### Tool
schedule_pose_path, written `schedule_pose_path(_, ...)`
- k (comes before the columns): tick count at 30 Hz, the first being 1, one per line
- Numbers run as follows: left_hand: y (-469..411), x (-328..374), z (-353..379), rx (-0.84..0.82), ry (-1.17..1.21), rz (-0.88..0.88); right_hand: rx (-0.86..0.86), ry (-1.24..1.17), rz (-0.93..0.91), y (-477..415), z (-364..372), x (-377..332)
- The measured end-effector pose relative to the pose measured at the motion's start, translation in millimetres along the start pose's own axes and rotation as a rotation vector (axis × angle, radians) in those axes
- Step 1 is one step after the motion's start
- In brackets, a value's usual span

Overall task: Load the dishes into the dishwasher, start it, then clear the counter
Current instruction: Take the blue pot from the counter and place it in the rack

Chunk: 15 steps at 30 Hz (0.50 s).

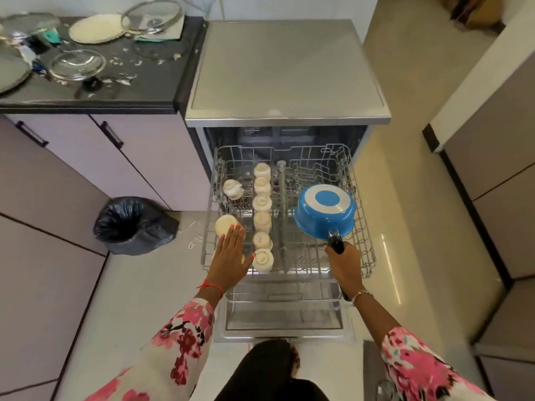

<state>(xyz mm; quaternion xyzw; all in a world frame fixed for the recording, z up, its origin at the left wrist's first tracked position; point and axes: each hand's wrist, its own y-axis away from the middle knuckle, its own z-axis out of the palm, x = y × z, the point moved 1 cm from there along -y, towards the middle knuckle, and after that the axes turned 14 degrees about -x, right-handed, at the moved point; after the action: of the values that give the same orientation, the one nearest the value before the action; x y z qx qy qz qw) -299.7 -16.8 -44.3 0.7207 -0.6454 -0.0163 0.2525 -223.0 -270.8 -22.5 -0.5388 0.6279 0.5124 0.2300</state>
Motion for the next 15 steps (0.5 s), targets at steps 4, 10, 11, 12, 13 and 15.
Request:
schedule_pose_path(4, -27, 4, 0, -0.036, 0.004, 0.018, -0.002, -0.013, 0.031, -21, -2, 2)
schedule_pose_path(10, -80, -19, -13, -0.049, 0.005, 0.022, 0.005, 0.014, 0.078, -67, 8, 2)
schedule_pose_path(11, -91, -27, -17, -0.053, -0.001, 0.016, 0.009, 0.009, 0.078, -78, 12, 2)
schedule_pose_path(12, -101, -33, -21, -0.058, -0.013, 0.01, 0.006, 0.005, 0.078, -87, 15, 0)
schedule_pose_path(13, -114, -41, -25, -0.067, -0.025, 0.009, 0.001, 0.004, 0.076, -99, 20, -2)
schedule_pose_path(15, -139, -53, -33, -0.071, -0.033, 0.006, -0.003, 0.0, 0.072, -123, 29, -5)
